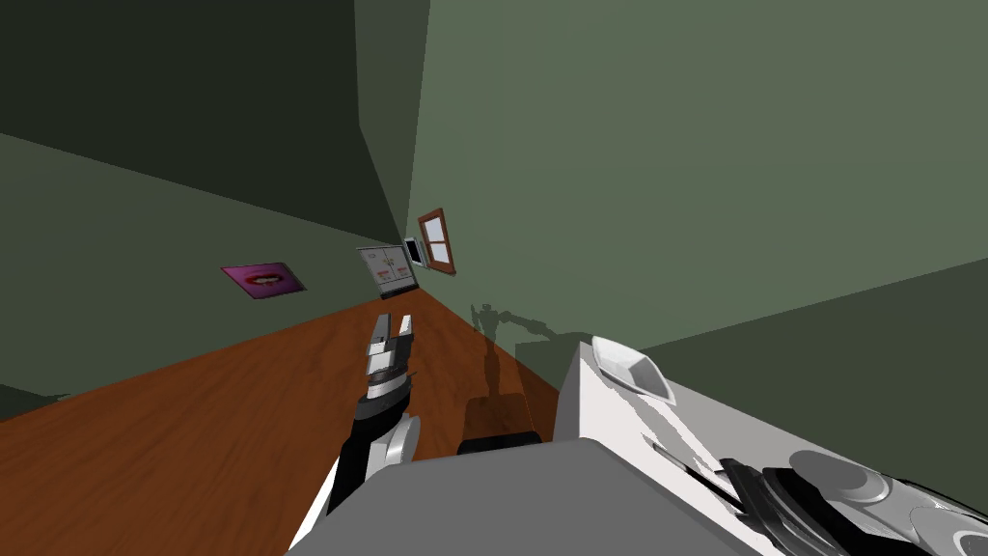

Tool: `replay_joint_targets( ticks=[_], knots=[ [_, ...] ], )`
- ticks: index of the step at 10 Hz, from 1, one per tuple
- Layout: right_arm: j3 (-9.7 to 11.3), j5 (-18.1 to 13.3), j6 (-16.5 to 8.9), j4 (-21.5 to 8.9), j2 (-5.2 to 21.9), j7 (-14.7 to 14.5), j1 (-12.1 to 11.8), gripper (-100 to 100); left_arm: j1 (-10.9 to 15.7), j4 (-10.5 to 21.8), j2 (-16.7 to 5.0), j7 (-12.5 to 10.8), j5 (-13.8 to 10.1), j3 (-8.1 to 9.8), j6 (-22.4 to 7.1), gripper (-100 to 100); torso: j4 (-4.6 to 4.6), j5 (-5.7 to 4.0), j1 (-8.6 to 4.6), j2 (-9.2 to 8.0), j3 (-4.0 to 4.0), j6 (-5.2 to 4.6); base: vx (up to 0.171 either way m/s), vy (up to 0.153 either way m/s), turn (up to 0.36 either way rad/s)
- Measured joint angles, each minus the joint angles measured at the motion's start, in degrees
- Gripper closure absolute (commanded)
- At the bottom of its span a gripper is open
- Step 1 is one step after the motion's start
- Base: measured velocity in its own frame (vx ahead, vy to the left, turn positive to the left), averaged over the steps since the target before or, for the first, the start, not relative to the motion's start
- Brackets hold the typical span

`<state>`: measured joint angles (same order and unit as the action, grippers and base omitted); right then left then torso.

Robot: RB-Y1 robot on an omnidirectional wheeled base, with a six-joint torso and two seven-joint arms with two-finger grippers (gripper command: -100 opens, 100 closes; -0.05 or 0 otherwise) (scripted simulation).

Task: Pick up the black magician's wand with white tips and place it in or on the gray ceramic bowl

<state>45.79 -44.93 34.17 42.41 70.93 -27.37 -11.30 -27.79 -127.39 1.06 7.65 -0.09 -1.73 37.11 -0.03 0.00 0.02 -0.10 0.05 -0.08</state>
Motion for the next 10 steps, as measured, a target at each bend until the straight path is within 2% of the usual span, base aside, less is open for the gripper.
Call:
replay_joint_targets(
  ticks=[3,4,5,7,8,9,10],
  knots=[
    [0.01,0.0,0.04,0.01,-0.01,0.01,-0.02,100,0.0,0.0,0.0,0.0,0.0,0.0,0.0,0,-0.01,-0.01,-0.02,0.0,0.0,0.02,0.0,0.0,0.0],
    [0.01,0.0,0.03,0.01,-0.01,0.01,-0.01,0,0.0,0.0,0.0,0.0,0.0,0.0,0.0,0,-0.01,-0.01,-0.02,0.0,0.0,0.02,0.0,0.0,0.0],
    [0.01,0.0,0.03,0.01,-0.01,0.01,-0.01,100,0.0,0.0,0.0,0.0,0.0,0.0,0.0,0,-0.01,-0.01,-0.01,0.0,0.0,0.01,-0.003,0.023,-0.075],
    [-0.29,0.37,0.96,0.92,1.91,0.11,-0.09,100,0.0,0.0,0.0,0.0,0.0,0.0,0.0,0,-0.02,0.07,0.2,-0.07,0.05,-0.03,-0.013,0.04,-0.042],
    [-0.32,0.39,1.18,0.87,2.02,0.04,-0.08,0,0.0,0.0,0.0,0.0,0.0,0.0,0.0,0,-0.02,0.03,0.13,-0.06,0.04,-0.02,0.0,0.0,0.0],
    [-0.31,0.39,1.17,0.89,2.0,0.04,-0.09,100,0.0,0.0,0.0,0.0,0.0,0.0,0.0,0,-0.02,0.02,0.06,-0.04,0.03,-0.01,-0.021,0.043,0.035],
    [-0.67,0.68,1.43,1.08,3.23,0.15,0.09,100,0.01,0.0,0.0,0.0,0.0,-0.01,0.0,0,-0.05,0.11,0.16,-0.04,0.05,0.06,-0.034,0.062,0.054]
  ],
)
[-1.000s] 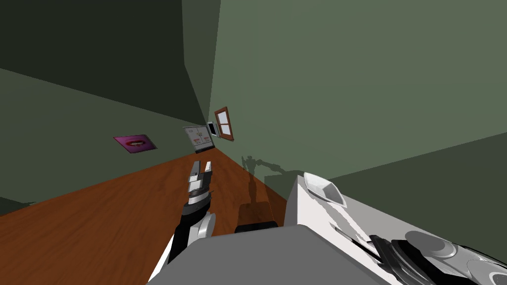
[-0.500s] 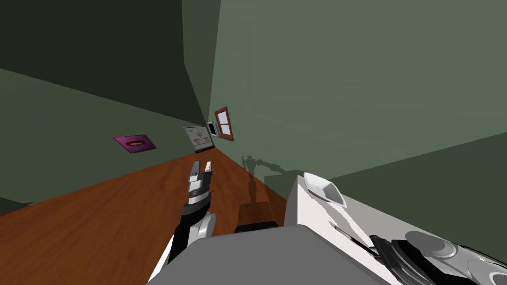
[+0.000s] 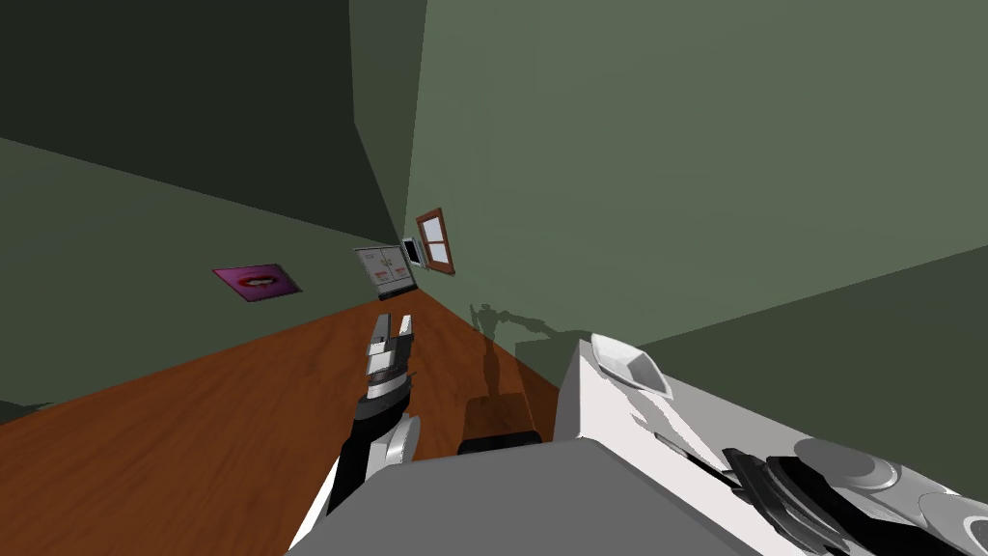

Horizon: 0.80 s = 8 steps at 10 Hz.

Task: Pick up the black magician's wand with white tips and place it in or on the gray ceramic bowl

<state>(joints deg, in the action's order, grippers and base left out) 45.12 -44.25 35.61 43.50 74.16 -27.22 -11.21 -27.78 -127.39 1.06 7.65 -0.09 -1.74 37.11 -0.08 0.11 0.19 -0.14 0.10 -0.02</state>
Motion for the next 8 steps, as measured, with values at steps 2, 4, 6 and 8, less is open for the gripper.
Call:
replay_joint_targets(
  ticks=[2,4,6,8],
  knots=[
    [-0.65,0.4,0.73,-0.56,1.73,0.07,1.53,100,0.0,0.0,0.01,0.0,0.0,-0.01,0.0,0,-0.02,0.02,0.36,0.02,0.0,0.06,-0.016,0.116,0.046],
    [-1.12,1.12,1.08,1.88,4.27,0.36,1.02,100,0.0,0.0,0.01,0.0,0.0,0.0,0.0,0,-0.01,0.04,0.32,0.0,0.01,0.02,0.0,0.08,0.017],
    [-1.17,1.08,3.33,0.81,5.61,0.04,2.64,100,0.0,0.0,0.0,0.0,0.0,0.0,0.0,0,0.01,0.02,0.23,0.1,-0.05,0.07,0.02,0.062,0.025],
    [-1.27,1.34,4.78,1.28,7.65,0.39,3.4,100,-0.01,0.0,0.0,0.0,0.0,0.0,0.0,0,0.02,0.06,0.26,0.22,-0.11,0.12,0.063,0.078,0.03]
  ],
)
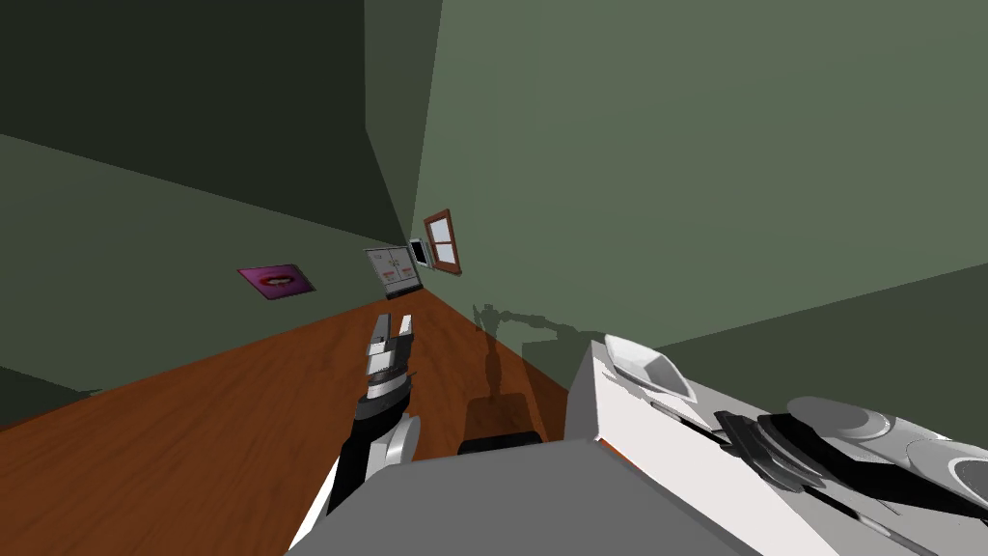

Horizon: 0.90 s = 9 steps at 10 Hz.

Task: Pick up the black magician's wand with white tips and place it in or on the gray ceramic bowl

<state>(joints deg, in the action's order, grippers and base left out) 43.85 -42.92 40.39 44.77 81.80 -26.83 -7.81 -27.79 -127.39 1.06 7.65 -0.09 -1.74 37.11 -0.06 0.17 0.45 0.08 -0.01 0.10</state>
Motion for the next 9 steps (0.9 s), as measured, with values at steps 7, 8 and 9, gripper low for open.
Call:
replay_joint_targets(
  ticks=[7,8,9],
  knots=[
    [-0.52,2.06,6.22,3.25,8.49,3.04,0.77,100,-0.03,-0.01,-0.01,0.0,0.0,0.01,0.01,0,0.21,-0.08,-0.31,1.01,-0.58,0.1,0.232,-0.004,0.012],
    [-0.46,2.24,7.02,3.59,9.48,3.81,0.72,100,-0.03,-0.01,-0.01,0.0,0.0,0.01,0.01,0,0.2,-0.11,-0.45,0.94,-0.54,0.04,0.249,-0.046,-0.058],
    [-0.34,2.25,8.09,2.85,9.8,4.3,0.83,100,-0.03,-0.01,-0.01,0.0,0.0,0.01,0.01,0,0.19,-0.16,-0.52,0.84,-0.49,-0.04,0.263,-0.056,-0.097]
  ],
)
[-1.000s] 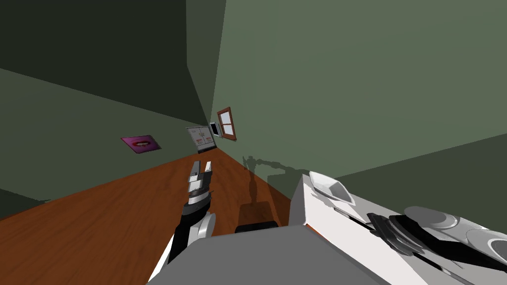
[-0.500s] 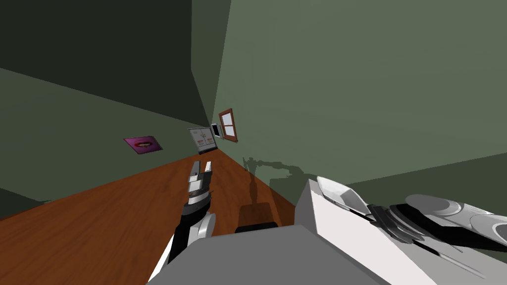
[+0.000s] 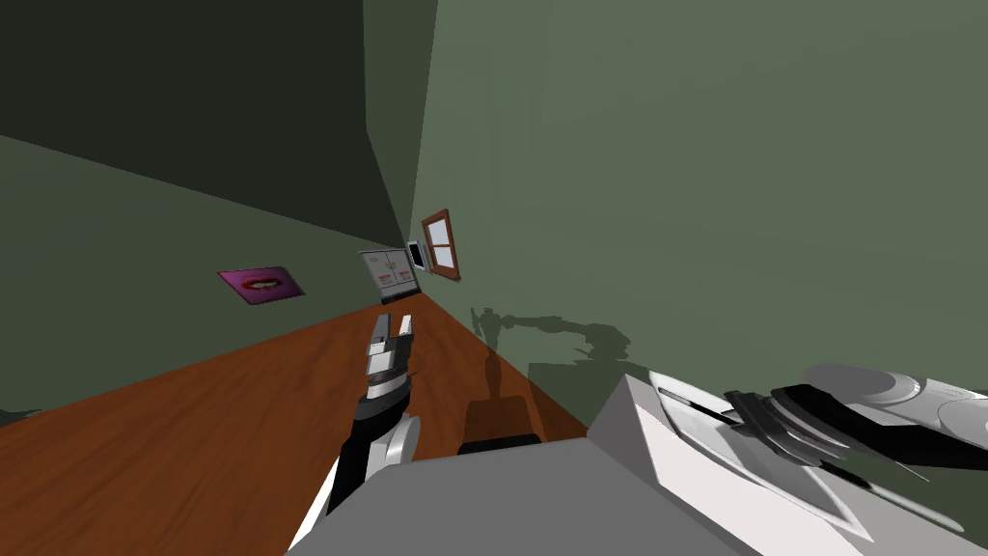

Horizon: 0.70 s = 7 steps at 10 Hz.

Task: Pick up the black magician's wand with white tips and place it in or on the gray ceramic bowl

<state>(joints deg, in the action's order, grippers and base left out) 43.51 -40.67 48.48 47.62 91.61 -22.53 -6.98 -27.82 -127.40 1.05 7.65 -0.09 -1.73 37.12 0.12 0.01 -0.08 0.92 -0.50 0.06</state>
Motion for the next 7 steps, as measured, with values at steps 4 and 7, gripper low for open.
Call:
replay_joint_targets(
  ticks=[4,7],
  knots=[
    [0.88,-0.32,1.6,0.49,1.62,1.86,-0.81,-100,0.03,0.01,0.01,0.0,0.0,-0.01,-0.01,0,-0.2,-0.06,0.02,-0.89,0.51,-0.09,0.078,-0.029,-0.021],
    [0.88,-0.32,1.6,0.5,1.62,1.86,-0.8,-100,0.03,0.01,0.01,0.0,0.0,-0.01,-0.01,0,-0.25,-0.04,0.08,-1.1,0.64,-0.1,0.0,0.0,0.0]
  ],
)
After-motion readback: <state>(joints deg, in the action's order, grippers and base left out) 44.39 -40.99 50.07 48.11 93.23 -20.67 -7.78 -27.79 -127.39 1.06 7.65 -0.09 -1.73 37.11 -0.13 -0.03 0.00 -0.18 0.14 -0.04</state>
